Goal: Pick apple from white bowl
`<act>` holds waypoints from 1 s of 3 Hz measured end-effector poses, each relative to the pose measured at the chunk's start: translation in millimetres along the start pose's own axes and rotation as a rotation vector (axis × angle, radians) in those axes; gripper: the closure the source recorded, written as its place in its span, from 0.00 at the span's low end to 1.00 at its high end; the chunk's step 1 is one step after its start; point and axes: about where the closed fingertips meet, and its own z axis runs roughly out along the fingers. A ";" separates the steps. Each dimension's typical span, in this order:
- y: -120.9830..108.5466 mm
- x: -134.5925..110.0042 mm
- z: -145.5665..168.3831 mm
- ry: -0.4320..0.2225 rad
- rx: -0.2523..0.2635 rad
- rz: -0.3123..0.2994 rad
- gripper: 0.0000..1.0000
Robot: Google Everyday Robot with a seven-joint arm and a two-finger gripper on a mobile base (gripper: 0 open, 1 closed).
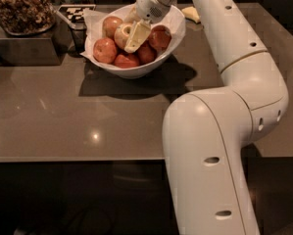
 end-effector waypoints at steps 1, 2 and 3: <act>-0.2 1.5 5.9 -0.023 -0.010 0.007 0.51; 0.6 4.9 8.6 -0.040 -0.018 0.013 0.74; 5.2 4.1 7.7 -0.067 -0.037 0.004 0.97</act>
Offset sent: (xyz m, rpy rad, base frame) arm -0.0018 -0.0112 -0.0075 0.0383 0.0546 0.0236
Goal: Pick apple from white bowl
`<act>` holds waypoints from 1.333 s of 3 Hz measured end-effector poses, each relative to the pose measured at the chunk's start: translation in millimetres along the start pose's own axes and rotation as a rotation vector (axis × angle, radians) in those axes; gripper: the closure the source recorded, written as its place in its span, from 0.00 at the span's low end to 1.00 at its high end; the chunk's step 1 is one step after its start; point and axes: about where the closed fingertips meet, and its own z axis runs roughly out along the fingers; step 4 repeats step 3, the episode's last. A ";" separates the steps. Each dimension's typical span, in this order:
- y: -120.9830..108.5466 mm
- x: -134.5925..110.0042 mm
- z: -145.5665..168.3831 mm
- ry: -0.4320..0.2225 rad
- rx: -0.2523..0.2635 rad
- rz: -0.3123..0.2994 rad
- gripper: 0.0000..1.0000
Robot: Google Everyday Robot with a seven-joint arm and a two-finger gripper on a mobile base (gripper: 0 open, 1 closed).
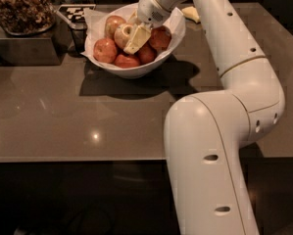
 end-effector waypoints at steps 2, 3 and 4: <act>42.2 -40.3 -77.8 -0.145 -0.020 -0.047 1.00; 67.9 -52.7 -112.0 -0.157 -0.032 -0.019 1.00; 67.9 -52.7 -112.0 -0.157 -0.032 -0.019 1.00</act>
Offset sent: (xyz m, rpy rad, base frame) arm -0.1244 -0.0561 0.1318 0.1475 0.0481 0.1583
